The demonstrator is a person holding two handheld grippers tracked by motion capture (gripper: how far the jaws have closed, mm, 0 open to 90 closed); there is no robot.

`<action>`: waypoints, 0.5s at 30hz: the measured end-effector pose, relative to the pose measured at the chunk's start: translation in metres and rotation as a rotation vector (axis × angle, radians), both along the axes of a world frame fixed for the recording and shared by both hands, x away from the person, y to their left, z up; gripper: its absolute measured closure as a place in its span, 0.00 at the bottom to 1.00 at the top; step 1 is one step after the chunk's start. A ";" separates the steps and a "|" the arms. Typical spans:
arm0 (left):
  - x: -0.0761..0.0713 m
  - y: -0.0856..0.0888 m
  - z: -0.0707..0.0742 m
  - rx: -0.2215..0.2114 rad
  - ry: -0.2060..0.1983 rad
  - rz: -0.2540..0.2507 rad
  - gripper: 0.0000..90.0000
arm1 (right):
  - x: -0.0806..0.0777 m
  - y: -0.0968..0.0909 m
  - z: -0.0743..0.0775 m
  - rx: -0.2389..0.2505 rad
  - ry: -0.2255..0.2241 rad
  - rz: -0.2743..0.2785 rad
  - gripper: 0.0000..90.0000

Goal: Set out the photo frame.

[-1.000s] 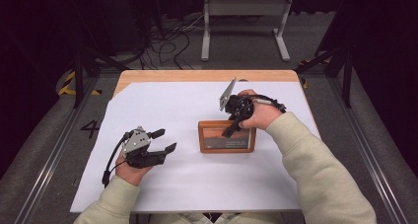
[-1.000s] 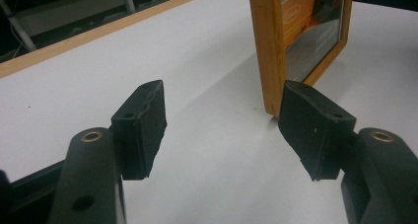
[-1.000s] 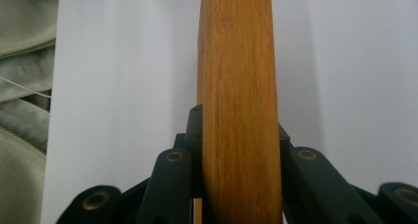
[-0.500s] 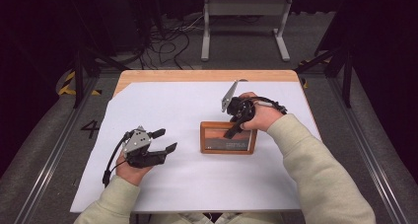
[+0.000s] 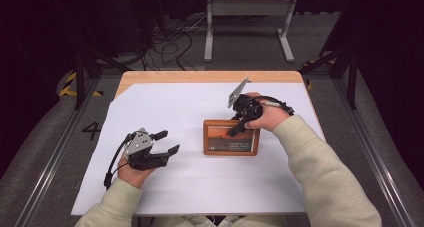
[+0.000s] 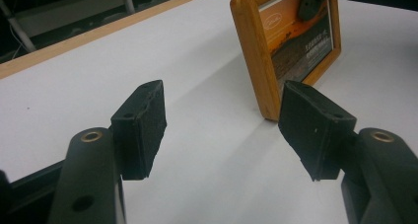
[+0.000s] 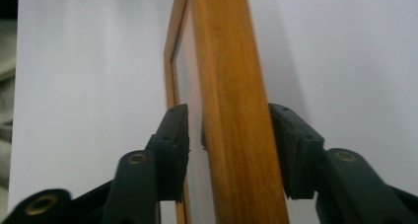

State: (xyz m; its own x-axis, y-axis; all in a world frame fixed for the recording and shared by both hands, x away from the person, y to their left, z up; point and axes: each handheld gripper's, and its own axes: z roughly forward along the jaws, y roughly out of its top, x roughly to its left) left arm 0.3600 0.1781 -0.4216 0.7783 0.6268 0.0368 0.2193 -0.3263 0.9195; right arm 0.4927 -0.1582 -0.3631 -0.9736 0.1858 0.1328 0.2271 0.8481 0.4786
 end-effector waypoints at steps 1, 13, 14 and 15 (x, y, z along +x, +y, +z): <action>0.000 0.000 0.000 -0.001 0.000 0.000 0.39 | 0.000 -0.002 0.001 0.008 -0.018 -0.006 0.53; 0.000 0.001 0.001 0.006 0.017 0.019 0.36 | -0.021 -0.048 0.030 0.199 -0.149 -0.296 0.14; 0.001 0.001 0.001 0.006 0.018 0.019 0.36 | -0.023 -0.052 0.032 0.209 -0.160 -0.306 0.13; 0.001 0.000 0.001 0.007 0.020 0.020 0.35 | -0.025 -0.054 0.034 0.217 -0.164 -0.316 0.13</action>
State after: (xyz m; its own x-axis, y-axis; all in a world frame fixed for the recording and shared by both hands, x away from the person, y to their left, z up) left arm 0.3608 0.1786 -0.4205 0.7661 0.6422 0.0253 0.2446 -0.3278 0.9125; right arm 0.4674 -0.2127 -0.3291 -0.8844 0.4640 0.0496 0.3661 0.6241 0.6903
